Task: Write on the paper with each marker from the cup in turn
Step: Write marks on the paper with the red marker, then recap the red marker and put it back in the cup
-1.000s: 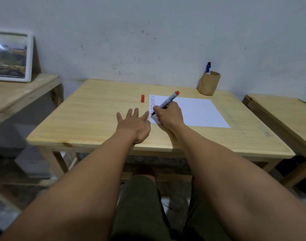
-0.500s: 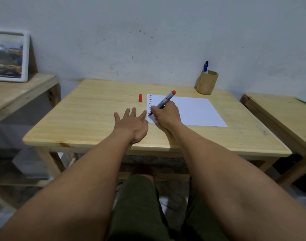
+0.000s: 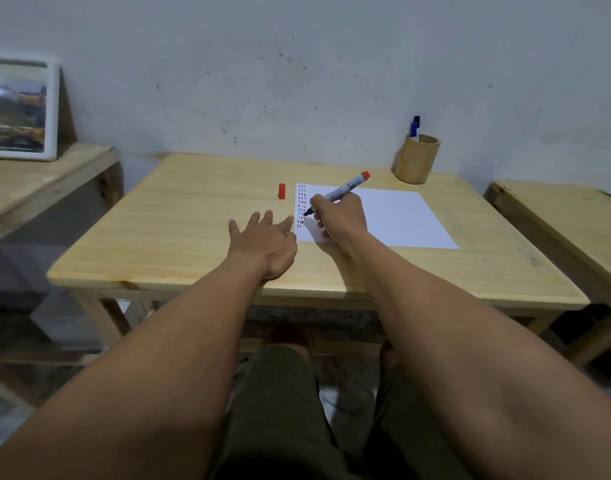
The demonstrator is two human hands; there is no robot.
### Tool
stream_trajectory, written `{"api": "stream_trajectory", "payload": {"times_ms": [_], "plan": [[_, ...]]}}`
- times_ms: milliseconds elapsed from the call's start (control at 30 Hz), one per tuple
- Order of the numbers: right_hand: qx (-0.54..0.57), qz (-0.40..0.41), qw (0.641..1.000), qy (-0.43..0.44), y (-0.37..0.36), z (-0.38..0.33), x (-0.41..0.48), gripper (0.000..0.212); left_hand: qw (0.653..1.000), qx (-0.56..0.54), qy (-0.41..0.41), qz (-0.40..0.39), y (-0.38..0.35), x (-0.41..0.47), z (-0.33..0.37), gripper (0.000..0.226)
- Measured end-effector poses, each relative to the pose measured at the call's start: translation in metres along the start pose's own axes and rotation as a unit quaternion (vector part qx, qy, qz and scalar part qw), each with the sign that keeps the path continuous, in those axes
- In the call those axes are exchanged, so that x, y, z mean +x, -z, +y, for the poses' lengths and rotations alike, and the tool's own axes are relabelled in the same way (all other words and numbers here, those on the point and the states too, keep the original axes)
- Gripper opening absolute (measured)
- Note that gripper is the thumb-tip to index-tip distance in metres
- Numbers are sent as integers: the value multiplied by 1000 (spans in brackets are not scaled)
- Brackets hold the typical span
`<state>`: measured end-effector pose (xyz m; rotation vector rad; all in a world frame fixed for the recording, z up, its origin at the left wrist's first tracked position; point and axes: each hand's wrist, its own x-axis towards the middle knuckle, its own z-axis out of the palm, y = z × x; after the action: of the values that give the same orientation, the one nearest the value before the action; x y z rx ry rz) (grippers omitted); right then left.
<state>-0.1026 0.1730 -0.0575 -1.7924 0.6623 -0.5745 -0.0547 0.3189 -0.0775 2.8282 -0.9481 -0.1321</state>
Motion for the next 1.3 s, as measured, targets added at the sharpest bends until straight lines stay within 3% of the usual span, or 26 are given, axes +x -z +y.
{"api": "stream_trajectory", "payload": {"times_ms": [233,400,600,733,833,900,1067,1200,1300], "plan": [[50,1,999,9,11,-16,9,18,991,-50,38,115,11,9,1,47],[121,3,992,-19,16,-35,18,23,978,-126,72,147,21,43,5,44],[132,12,991,-8,22,-38,36,18,976,-135,67,157,23,91,2,48],[150,25,988,-8,24,-34,46,12,975,-128,68,167,22,114,-2,34],[190,35,981,-21,27,-35,50,20,969,-164,81,166,23,121,-1,26],[215,42,975,-33,28,-36,52,22,949,-240,100,175,29,124,1,25],[264,58,962,-33,31,-41,54,16,850,-470,108,213,58,129,18,20],[296,65,953,-18,39,-50,52,18,792,-563,103,215,80,129,33,8],[316,66,946,-6,45,-58,50,18,772,-601,87,186,91,129,46,7]]}}
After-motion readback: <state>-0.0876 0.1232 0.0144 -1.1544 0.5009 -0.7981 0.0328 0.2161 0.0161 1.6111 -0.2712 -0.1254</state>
